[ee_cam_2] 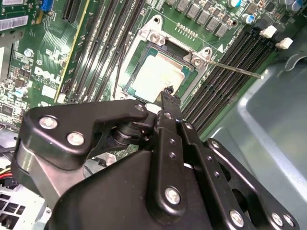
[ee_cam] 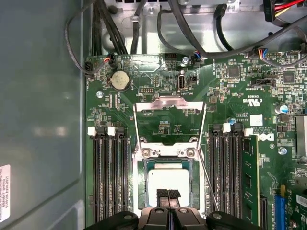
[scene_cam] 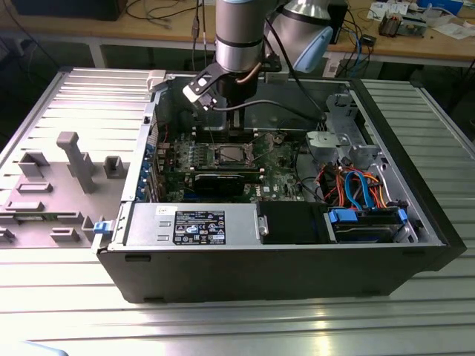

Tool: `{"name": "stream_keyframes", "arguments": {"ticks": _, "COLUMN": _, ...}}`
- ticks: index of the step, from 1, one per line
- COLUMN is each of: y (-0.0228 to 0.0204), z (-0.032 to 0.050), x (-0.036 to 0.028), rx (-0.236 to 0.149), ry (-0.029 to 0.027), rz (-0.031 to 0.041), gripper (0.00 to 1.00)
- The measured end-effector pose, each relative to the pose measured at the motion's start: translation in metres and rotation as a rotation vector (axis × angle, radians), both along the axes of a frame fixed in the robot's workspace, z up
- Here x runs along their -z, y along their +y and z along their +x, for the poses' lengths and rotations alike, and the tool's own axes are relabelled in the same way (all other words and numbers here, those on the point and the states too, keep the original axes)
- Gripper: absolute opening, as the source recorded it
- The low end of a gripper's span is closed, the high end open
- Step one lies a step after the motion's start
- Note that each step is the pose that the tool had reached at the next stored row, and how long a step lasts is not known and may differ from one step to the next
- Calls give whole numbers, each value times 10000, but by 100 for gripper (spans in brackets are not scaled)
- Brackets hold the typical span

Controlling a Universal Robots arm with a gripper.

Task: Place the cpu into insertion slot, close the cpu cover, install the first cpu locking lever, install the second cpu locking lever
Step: 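Close the cpu cover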

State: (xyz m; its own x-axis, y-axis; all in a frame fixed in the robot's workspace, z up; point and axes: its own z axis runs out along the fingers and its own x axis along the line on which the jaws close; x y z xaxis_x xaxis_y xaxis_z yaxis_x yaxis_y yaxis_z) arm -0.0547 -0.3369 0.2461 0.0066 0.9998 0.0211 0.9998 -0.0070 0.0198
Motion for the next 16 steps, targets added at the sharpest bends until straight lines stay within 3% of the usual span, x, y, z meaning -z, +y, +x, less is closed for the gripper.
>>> {"name": "stream_keyframes", "arguments": {"ticks": 16, "y": 0, "z": 0, "x": -17, "rx": -80, "ry": 2, "rz": -3, "gripper": 11}}
